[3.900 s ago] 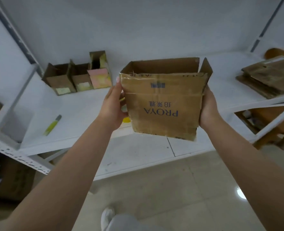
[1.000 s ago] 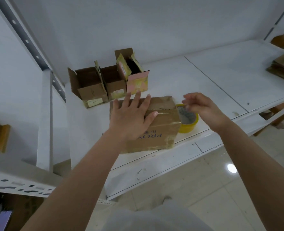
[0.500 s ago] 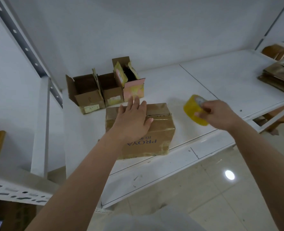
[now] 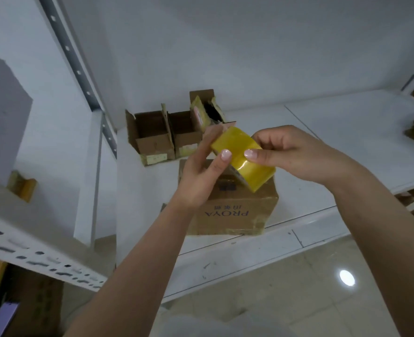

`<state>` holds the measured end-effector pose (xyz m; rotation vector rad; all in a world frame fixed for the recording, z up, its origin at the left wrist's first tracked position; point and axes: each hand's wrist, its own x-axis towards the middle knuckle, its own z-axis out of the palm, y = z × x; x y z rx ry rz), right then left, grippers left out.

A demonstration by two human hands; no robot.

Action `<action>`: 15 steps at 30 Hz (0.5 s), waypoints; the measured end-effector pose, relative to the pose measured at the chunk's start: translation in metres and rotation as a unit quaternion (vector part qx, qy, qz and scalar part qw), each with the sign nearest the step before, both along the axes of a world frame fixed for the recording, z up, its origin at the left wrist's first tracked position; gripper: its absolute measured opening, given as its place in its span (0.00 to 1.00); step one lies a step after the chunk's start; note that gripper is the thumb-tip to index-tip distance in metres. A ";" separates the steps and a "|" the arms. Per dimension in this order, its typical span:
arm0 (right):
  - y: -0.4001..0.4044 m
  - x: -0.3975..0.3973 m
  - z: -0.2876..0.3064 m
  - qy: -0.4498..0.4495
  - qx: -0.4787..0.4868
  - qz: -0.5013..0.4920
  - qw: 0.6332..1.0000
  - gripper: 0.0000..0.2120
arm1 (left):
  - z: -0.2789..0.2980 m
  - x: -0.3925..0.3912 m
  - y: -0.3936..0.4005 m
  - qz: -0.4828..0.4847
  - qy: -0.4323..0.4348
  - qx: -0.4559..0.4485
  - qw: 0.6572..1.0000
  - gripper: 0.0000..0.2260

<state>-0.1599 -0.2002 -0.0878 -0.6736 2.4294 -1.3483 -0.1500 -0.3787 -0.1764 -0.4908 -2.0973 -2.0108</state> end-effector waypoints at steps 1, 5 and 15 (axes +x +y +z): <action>-0.003 -0.002 -0.002 -0.012 0.007 0.017 1.000 0.09 | 0.001 0.000 -0.002 0.005 0.008 0.011 1.000 0.31; -0.009 -0.011 -0.006 -0.026 0.016 0.050 0.998 0.05 | 0.006 0.000 -0.005 -0.005 0.018 0.049 0.999 0.19; -0.017 -0.032 -0.009 -0.026 -0.011 0.087 0.996 0.20 | -0.009 -0.017 -0.011 0.041 -0.105 0.177 0.978 0.17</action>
